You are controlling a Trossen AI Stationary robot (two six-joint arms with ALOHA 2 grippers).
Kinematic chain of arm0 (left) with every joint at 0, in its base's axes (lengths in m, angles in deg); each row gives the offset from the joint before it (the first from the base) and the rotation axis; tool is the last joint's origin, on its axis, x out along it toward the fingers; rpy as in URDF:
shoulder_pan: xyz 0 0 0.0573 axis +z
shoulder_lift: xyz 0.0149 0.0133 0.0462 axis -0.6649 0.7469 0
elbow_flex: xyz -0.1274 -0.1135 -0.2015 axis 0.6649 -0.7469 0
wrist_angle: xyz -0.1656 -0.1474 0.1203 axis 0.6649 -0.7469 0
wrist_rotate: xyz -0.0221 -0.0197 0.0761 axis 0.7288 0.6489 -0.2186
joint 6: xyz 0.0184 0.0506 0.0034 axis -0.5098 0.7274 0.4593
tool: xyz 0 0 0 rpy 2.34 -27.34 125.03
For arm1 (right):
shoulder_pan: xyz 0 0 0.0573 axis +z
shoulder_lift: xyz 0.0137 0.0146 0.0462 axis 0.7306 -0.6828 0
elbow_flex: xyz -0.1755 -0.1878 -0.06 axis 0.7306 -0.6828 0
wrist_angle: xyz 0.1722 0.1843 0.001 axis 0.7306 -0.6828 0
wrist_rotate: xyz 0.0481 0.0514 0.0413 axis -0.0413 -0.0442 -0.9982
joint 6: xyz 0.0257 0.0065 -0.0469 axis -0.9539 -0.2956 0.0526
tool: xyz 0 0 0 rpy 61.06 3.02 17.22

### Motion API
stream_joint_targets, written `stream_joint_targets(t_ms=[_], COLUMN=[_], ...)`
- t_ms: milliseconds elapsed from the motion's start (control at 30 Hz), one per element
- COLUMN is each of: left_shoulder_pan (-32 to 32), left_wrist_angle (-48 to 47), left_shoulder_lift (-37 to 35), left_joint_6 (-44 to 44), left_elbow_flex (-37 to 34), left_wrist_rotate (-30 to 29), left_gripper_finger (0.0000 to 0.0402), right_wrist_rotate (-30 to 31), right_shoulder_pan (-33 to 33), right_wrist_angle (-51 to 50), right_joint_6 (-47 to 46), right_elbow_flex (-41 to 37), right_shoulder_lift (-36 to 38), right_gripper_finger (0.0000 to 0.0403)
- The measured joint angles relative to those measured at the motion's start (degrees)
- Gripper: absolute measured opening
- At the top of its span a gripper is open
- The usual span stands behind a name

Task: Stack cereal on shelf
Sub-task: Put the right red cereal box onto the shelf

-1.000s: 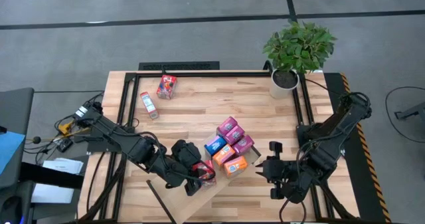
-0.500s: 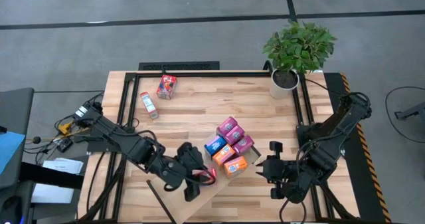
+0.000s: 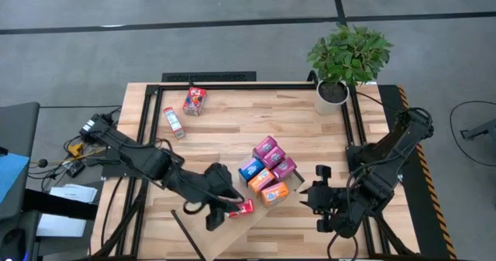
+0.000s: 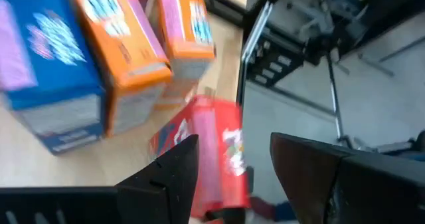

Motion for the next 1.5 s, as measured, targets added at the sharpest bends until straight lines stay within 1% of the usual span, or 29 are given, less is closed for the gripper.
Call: stream_joint_targets(t_ms=[100, 167, 300, 400, 500, 600, 767, 800, 900, 1067, 1133, 1267, 1400, 1500], left_shoulder_pan=[-0.1, -0.9, -5.3, -10.1, -15.5, -18.4, -20.4, -20.8, -21.7, -23.0, -23.2, -23.1, -23.2, -22.9], left_wrist_angle=[-0.9, -2.4, -5.8, -10.7, -13.3, -13.5, -13.0, -13.0, -12.9, -12.9, -12.9, -12.8, -12.4, -12.4], left_shoulder_lift=[-3.0, -5.0, -7.0, -7.1, -6.8, -5.3, -1.4, -0.1, 3.3, 8.5, 9.7, 11.6, 12.2, 12.2], left_joint_6=[-0.4, -2.3, -6.6, -12.1, -16.9, -18.8, -20.0, -20.7, -23.0, -26.4, -27.9, -31.0, -30.8, -29.7], left_elbow_flex=[0.0, 0.0, 0.1, 0.1, 0.0, -0.2, -0.2, -0.3, -0.3, -0.3, -0.3, -0.3, -0.3, -0.3], left_wrist_rotate=[-2.6, -4.1, -10.3, -18.1, -30.4, -41.0, -51.0, -52.5, -57.0, -67.8, -69.7, -70.2, -75.3, -75.5], left_gripper_finger=[0.0174, 0.0174, 0.0167, 0.0145, 0.0112, 0.0076, 0.0013, 0.0007, 0.0006, 0.0001, 0.0001, 0.0000, 0.0000, 0.0000], right_wrist_rotate=[0.0, -0.1, -0.5, -0.9, -0.9, -0.9, -1.0, -1.0, -1.0, -1.0, -1.0, -1.0, -1.1, -1.1], right_shoulder_pan=[0.2, 0.2, 0.5, 1.0, 1.3, 1.3, 1.3, 1.2, 1.2, 1.2, 1.2, 1.2, 0.7, 0.4], right_wrist_angle=[-0.1, -0.1, 0.2, 0.1, 0.1, -0.1, -0.3, -0.3, -0.3, -0.3, -0.3, -0.3, -0.3, -0.3], right_joint_6=[0.0, 0.0, -0.1, -0.2, -0.5, -1.1, -1.1, -1.1, -1.1, -1.1, -1.1, -1.1, -1.1, -1.1], right_elbow_flex=[0.0, 0.0, 0.0, 0.0, 0.0, 0.0, 0.0, 0.0, 0.0, 0.0, 0.0, 0.0, 0.0, 0.0], right_shoulder_lift=[-0.9, -1.5, -3.0, -3.2, -3.2, -3.2, -3.2, -3.2, -3.2, -3.2, -3.2, -3.1, -3.1, -3.1], right_gripper_finger=[0.0135, 0.0133, 0.0134, 0.0136, 0.0136, 0.0131, 0.0123, 0.0123, 0.0122, 0.0122, 0.0121, 0.0121, 0.0123, 0.0121])
